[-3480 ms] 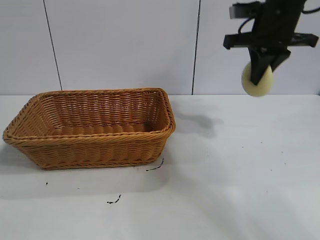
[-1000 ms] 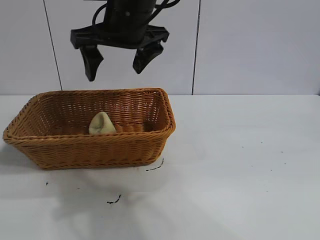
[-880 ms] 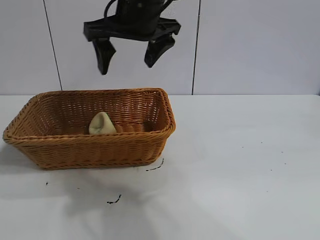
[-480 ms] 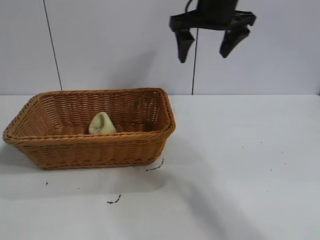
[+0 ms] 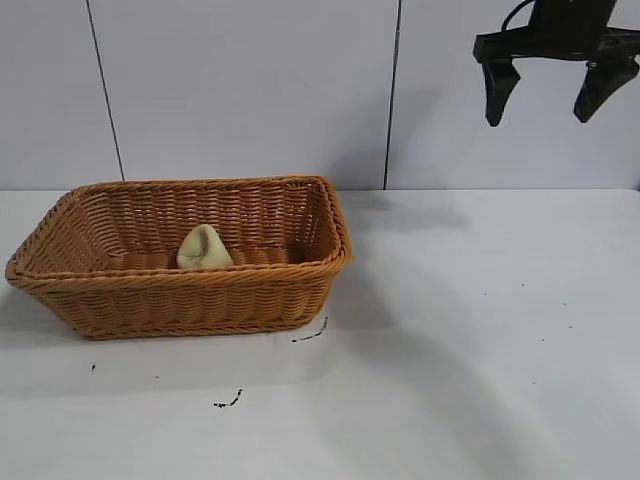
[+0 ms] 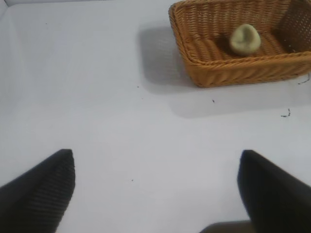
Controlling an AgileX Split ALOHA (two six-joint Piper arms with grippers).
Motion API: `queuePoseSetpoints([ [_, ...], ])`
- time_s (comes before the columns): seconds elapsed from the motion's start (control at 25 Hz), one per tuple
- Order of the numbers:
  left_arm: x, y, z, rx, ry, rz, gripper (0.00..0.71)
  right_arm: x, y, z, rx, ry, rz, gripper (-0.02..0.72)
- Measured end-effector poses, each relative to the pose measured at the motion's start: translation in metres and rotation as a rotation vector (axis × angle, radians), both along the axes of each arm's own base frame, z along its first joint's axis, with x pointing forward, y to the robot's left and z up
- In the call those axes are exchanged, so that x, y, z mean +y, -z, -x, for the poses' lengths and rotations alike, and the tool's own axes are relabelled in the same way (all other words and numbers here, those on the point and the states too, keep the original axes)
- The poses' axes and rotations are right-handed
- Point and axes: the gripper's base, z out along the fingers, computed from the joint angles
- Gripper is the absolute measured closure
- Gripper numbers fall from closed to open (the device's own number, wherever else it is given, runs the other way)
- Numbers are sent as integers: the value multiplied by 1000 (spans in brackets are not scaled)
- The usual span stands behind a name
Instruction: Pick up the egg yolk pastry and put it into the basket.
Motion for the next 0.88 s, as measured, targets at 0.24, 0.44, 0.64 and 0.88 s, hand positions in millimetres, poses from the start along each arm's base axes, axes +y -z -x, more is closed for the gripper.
queuePoseSetpoints([
  [0.24,0,0,0,0,0,0,17,-2,-32,27,-30,8,2,8],
  [0.44,0,0,0,0,0,0,17,-4,-71,79,-60,10,-4,8],
  [0.64,0,0,0,0,0,0,17,-5,-111,153,-125,9,-31,8],
  [0.88,0,0,0,0,0,0,17,-6,-133,252,-212,0,-82,8],
])
